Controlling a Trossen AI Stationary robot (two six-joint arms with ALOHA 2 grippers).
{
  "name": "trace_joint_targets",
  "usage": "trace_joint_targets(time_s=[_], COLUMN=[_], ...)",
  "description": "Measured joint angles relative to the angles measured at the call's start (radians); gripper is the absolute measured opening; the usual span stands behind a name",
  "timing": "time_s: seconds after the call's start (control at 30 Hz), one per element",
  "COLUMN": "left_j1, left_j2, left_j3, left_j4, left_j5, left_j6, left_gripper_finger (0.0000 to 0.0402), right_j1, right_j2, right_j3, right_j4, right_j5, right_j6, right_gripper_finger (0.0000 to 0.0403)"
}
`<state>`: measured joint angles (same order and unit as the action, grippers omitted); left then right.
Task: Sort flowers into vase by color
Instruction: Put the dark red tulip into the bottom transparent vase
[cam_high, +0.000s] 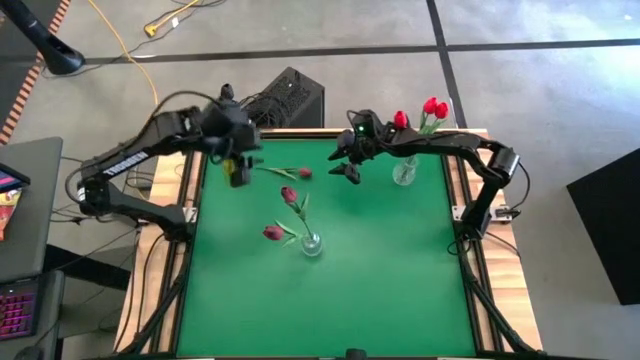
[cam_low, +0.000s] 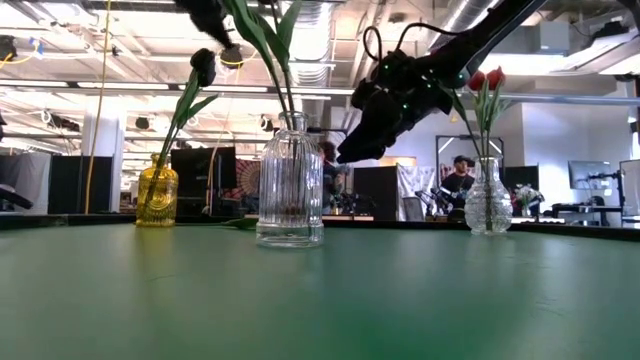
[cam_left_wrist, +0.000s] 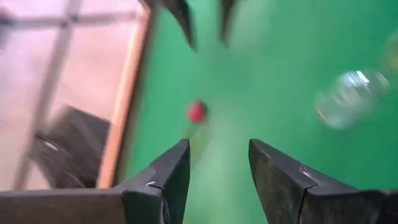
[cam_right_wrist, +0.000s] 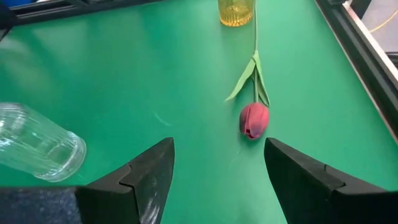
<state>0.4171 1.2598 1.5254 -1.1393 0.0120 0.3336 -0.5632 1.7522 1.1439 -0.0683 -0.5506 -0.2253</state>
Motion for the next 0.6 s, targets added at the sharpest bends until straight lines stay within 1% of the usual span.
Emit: trace_joint_targets(time_s=[0.13, 0.23, 0.33, 0.4, 0.5, 0.6], left_j1=[0.063, 0.122, 0.184, 0.199, 0.191, 0.177], left_j2=[0.003, 0.052, 0.153, 0.225, 0.325, 0.419], left_j3=[0.009, 0.008, 0.005, 0.004, 0.051, 0.108], left_j4=[0.194, 0.329, 0.363, 0.375, 0.382, 0.338], left_j5=[-0.015, 0.015, 0.045, 0.042, -0.022, -0.072], left_j6=[0.084, 0.139, 0.174, 0.199, 0.206, 0.207], left_gripper_finger=[0.0153, 0.0153, 0.0153, 0.0153, 0.0153, 0.0153], right_j1=[0.01, 0.024, 0.045, 0.064, 0.084, 0.102], right_j2=[-0.01, -0.01, -0.01, -0.01, -0.015, -0.025], right_j3=[0.0, 0.0, 0.0, 0.0, 0.0, 0.0], right_j4=[-0.009, -0.013, -0.023, -0.046, -0.085, -0.127], right_j5=[0.001, 0.0, 0.0, 0.0, 0.0, 0.0], right_j6=[0.014, 0.031, 0.045, 0.045, 0.045, 0.044], right_gripper_finger=[0.0276, 0.0276, 0.0276, 0.0276, 0.0276, 0.0276])
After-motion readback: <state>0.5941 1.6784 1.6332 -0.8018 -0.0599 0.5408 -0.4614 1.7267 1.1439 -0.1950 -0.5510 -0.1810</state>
